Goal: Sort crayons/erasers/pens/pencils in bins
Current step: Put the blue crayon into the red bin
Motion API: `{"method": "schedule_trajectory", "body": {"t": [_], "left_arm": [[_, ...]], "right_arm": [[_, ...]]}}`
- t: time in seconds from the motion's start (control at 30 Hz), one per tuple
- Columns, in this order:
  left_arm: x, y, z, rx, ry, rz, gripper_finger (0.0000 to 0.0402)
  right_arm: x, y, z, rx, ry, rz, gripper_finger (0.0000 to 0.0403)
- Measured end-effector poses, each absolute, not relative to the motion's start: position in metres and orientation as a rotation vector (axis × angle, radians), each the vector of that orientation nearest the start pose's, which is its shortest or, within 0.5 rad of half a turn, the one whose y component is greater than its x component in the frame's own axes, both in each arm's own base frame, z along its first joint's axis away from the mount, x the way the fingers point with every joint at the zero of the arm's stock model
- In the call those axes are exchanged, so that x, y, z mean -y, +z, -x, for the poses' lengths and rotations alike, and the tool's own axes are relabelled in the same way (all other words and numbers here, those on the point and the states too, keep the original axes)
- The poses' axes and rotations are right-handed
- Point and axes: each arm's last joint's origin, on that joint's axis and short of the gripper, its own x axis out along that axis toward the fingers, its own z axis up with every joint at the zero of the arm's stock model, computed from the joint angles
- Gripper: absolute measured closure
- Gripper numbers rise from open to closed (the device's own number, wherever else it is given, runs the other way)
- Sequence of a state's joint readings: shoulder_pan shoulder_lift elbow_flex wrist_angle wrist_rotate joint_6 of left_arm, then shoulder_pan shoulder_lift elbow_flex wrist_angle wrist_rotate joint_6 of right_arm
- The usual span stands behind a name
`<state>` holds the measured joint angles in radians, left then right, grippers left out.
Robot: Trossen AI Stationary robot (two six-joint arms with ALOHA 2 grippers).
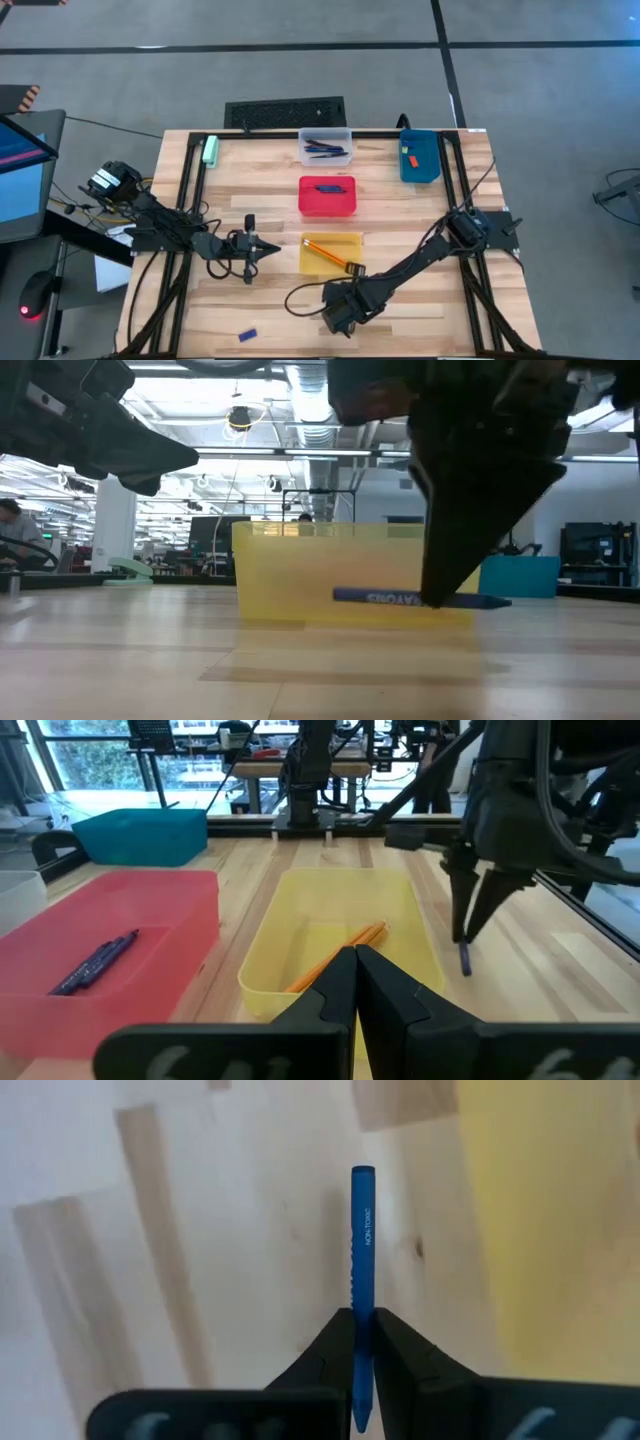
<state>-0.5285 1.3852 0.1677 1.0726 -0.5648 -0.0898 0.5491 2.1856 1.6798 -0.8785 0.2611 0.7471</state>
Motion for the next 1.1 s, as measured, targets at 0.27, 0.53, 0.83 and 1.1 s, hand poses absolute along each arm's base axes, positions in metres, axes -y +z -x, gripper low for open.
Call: {"method": "schedule_trajectory", "body": {"t": [0.27,0.53,0.83,1.1], "left_arm": [[0.089,0.141,-0.184,-0.115,0.041,0.007,0.0401],[0.089,0.142,-0.184,-0.105,0.039,0.006,0.0401],[0.090,0.142,-0.184,-0.106,0.037,0.006,0.0401],[0.090,0.143,-0.184,-0.104,0.036,0.013,0.0401]], "right_arm": [[-0.222,0.190,-0.363,-1.201,-0.228,-0.090,0.0365],[-0.209,0.241,-0.348,-1.115,-0.187,-0.038,0.0365],[-0.118,0.276,-0.366,-1.107,-0.253,0.083,0.0365],[-0.011,0.258,-0.403,-1.164,-0.254,0.186,0.0365]]}}
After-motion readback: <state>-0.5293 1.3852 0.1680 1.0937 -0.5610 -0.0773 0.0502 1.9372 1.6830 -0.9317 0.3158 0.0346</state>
